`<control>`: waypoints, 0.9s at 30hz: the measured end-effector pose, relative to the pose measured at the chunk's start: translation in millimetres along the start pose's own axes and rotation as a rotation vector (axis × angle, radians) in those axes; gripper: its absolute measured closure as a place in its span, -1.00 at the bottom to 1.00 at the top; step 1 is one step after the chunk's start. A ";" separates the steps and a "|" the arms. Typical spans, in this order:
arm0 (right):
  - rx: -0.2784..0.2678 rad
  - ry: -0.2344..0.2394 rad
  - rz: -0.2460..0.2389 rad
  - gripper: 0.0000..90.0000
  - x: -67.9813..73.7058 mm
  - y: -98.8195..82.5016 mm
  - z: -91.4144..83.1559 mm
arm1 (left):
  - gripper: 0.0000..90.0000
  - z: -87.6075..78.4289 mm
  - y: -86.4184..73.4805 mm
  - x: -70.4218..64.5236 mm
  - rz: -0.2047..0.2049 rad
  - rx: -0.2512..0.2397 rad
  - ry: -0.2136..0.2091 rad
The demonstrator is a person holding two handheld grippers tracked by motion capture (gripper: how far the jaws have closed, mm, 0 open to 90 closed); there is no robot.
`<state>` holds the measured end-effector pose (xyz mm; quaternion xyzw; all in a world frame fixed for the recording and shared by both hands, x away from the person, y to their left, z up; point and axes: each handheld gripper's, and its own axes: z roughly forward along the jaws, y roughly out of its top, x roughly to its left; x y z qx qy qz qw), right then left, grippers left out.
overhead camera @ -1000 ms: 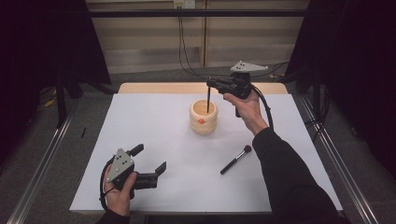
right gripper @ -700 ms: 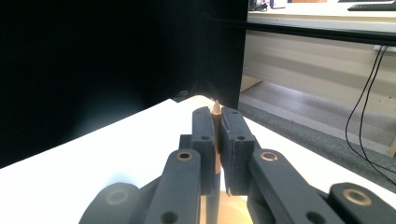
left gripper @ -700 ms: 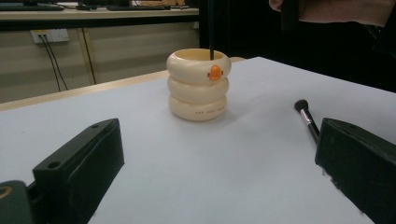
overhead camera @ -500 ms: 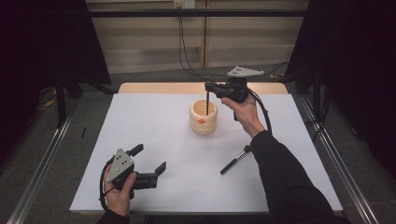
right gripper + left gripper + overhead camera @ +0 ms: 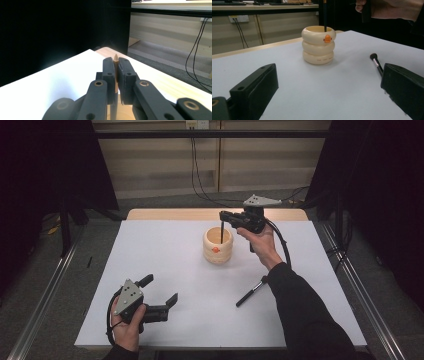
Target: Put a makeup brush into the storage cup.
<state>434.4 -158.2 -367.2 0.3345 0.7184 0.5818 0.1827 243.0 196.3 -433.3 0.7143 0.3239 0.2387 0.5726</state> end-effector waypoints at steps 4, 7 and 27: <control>-0.003 0.003 0.006 0.87 0.8 -0.9 0.5 | -0.98 -0.2 0.0 0.1 0.000 -0.001 -0.001; -0.014 -0.007 0.009 0.75 0.8 -1.9 0.8 | -0.98 -0.1 -0.1 0.6 -0.002 -0.002 -0.004; -0.063 -0.081 -0.025 -0.99 6.7 -0.3 -2.9 | -0.98 0.0 -0.4 1.0 -0.003 -0.003 -0.002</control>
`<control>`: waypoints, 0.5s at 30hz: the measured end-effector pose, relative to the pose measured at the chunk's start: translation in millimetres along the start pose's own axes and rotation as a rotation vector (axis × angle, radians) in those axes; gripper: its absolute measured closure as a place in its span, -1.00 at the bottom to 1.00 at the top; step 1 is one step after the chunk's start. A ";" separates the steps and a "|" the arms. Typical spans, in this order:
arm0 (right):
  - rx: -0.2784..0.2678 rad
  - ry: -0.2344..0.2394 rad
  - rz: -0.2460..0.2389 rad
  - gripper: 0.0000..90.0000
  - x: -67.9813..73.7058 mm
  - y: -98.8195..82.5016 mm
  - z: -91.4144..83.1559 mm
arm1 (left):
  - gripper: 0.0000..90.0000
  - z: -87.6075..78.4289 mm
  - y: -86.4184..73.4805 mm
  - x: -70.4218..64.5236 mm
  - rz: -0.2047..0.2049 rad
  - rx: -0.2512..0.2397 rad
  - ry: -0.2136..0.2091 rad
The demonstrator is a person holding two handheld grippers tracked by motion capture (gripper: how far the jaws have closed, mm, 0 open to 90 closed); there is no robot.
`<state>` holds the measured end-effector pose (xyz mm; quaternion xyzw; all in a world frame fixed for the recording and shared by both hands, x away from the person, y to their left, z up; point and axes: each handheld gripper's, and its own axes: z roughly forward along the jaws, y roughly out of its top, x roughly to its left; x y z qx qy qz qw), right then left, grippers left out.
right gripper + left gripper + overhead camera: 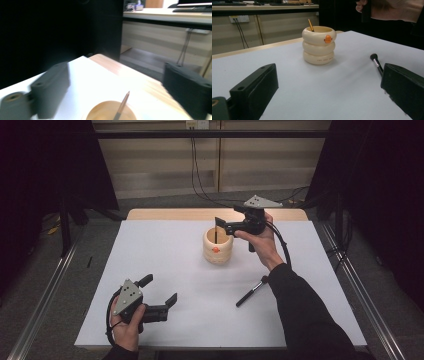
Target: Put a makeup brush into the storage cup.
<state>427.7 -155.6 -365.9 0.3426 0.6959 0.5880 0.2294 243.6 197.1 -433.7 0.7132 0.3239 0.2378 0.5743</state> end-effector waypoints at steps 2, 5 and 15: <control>-0.005 -0.009 -0.004 -1.00 -1.2 -1.3 -0.8 | -0.98 0.1 -0.1 0.0 -0.001 0.000 0.002; -0.003 -0.013 -0.013 -1.00 -1.5 -3.4 -2.1 | -0.98 -0.1 0.1 0.3 0.003 0.004 0.001; 0.013 -0.071 -0.015 -0.97 -5.1 -7.8 -12.4 | -0.98 -0.1 0.1 0.2 -0.003 -0.003 -0.002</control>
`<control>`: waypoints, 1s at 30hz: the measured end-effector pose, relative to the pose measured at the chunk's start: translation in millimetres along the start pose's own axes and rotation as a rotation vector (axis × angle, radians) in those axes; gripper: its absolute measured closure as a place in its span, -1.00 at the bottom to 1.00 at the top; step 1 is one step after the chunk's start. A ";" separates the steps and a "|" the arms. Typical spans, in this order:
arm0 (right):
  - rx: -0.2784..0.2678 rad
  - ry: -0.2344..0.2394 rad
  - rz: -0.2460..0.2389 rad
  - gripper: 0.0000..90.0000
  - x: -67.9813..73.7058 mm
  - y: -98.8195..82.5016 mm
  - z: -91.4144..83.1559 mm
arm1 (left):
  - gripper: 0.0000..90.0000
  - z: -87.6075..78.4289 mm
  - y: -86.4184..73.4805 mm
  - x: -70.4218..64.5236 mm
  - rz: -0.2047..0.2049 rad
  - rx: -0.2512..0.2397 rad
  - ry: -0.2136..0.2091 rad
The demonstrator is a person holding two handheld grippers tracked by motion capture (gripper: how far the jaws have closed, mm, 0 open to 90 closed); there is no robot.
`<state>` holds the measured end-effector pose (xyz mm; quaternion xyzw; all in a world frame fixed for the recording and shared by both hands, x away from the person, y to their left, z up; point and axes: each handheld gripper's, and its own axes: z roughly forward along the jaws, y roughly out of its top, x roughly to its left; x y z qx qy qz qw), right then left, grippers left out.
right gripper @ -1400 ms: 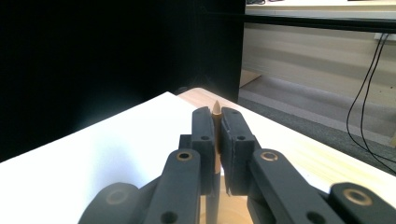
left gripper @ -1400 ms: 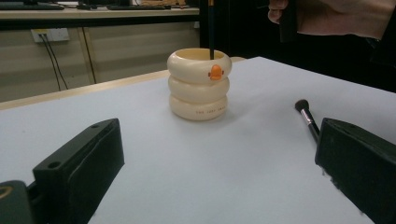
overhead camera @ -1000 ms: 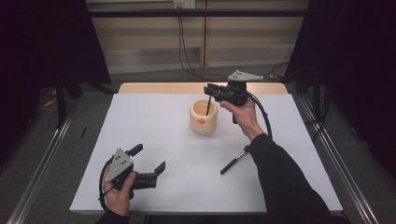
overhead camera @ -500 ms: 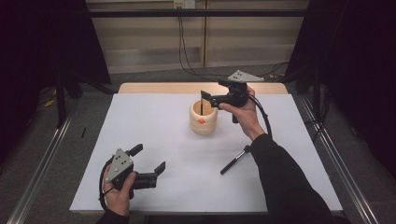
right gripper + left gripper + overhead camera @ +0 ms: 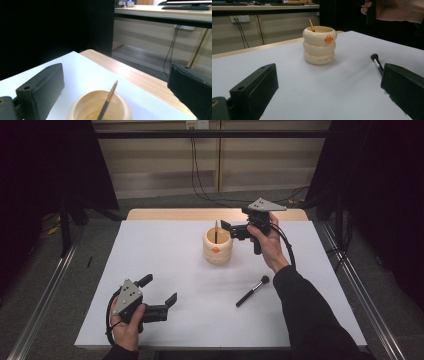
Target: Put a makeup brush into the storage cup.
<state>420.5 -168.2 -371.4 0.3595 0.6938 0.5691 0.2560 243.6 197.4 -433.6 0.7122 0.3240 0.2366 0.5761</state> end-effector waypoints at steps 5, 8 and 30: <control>0.001 -0.028 0.000 -0.98 -2.3 -2.3 -8.5 | -0.98 0.2 0.2 -0.2 0.001 0.002 0.005; -0.016 -0.034 0.002 -0.98 -3.9 -2.6 -14.8 | -0.98 0.0 0.0 0.2 -0.003 -0.002 0.003; -0.015 -0.081 0.038 -0.98 -16.5 -24.8 -72.5 | -0.98 -0.9 0.5 0.9 -0.002 -0.001 0.017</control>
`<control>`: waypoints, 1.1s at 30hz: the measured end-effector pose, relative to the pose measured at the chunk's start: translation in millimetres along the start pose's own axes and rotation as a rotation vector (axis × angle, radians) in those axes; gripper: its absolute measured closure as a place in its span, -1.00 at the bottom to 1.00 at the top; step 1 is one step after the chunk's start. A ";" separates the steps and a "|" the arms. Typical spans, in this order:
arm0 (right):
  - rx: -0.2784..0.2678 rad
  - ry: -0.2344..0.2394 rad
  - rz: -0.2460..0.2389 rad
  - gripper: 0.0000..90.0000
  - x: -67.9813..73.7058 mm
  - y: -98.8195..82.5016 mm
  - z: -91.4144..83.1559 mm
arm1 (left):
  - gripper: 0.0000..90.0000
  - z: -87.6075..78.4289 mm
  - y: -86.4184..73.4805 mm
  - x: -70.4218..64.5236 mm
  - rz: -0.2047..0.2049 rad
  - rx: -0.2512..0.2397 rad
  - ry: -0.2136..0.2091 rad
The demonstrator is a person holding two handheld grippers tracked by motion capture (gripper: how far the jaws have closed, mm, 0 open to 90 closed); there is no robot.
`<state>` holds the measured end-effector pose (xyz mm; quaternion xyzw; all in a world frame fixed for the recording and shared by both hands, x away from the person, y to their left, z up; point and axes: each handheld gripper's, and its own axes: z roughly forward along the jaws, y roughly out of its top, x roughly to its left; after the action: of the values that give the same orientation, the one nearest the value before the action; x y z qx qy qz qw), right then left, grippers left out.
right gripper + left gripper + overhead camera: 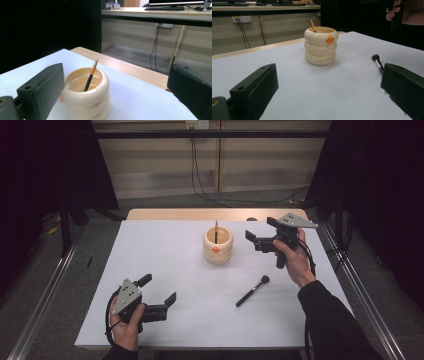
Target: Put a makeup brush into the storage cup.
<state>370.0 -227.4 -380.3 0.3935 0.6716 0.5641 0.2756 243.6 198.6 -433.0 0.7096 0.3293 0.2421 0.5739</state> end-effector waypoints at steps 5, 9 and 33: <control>0.001 -0.010 0.006 -0.98 -1.4 -4.1 -11.4 | -0.98 -0.5 0.0 0.4 -0.004 -0.005 -0.004; 0.003 -0.017 0.007 -0.98 -2.5 -8.1 -21.0 | -0.98 -0.3 -0.1 0.6 -0.006 -0.004 -0.003; 0.006 -0.061 0.049 -0.98 -0.2 -32.6 -75.8 | -0.98 -1.3 0.3 0.5 0.000 -0.002 0.007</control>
<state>301.2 -270.3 -396.1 0.4276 0.6548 0.5563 0.2809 243.1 199.7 -432.4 0.7082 0.3311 0.2447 0.5736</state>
